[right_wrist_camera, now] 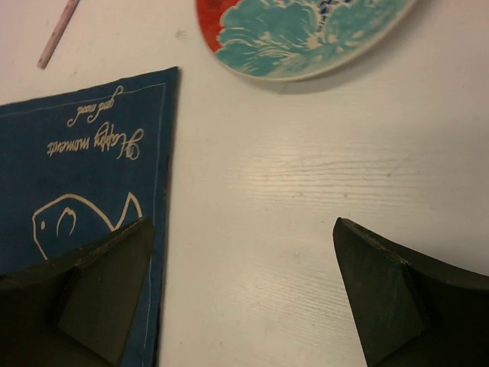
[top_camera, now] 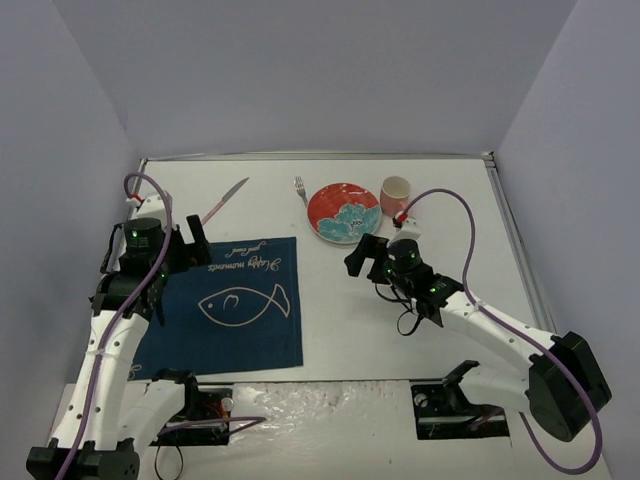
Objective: Set the dinner table for one person
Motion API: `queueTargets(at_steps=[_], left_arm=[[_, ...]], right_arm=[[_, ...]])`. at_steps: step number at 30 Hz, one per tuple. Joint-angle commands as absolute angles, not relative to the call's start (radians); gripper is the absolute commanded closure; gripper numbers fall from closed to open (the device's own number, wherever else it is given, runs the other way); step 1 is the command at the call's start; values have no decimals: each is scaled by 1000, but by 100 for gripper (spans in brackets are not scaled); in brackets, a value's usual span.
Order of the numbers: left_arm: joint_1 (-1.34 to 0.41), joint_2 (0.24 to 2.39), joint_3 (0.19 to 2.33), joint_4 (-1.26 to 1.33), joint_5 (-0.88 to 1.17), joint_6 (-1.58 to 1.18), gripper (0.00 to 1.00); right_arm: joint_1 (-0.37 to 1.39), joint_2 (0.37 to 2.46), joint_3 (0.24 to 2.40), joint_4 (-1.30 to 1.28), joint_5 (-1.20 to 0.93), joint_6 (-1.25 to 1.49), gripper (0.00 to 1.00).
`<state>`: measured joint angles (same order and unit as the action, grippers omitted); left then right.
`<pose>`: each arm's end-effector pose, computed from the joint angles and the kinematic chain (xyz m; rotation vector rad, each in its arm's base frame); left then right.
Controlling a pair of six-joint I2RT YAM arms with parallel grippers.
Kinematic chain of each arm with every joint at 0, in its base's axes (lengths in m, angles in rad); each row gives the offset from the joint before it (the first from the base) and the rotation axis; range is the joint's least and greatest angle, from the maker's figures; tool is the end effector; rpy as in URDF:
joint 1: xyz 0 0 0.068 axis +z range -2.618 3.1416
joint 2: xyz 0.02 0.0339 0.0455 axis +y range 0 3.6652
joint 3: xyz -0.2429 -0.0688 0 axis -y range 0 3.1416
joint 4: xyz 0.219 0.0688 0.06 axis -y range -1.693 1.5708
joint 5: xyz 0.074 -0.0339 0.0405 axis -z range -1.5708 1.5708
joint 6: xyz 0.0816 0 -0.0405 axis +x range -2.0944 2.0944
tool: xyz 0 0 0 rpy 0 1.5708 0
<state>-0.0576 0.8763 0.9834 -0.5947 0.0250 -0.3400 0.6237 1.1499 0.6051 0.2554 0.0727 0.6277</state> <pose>0.2128 -0.0143 0.3103 -0.2758 2.0508 -0.2712 0.2373 0.1634 0.2287 0.0564 1.9363 0.7885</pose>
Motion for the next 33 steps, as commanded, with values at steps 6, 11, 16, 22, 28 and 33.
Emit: queueTargets(at_steps=[6,11,16,22,28,33], left_arm=[[-170,818,938,-548,93,-332,3],[-358,894,901,-450,35,-500,3],[-596,1055,903,-289,-118,-587,3],[-684,1305,963,-136,-135,-624,3],[-695,1502,1036,-76,-96,-624,3],[-698,1598,1044,-47,-61,-639,3]], right_arm=[[489,1155,510,542,45,831,0],[449,1177,509,576,11,831,0],[433,1147,501,563,-34,802,0],[408,1111,473,547,-64,790,0],[391,1099,459,533,-92,784,0],[374,1084,452,518,-101,776,0]])
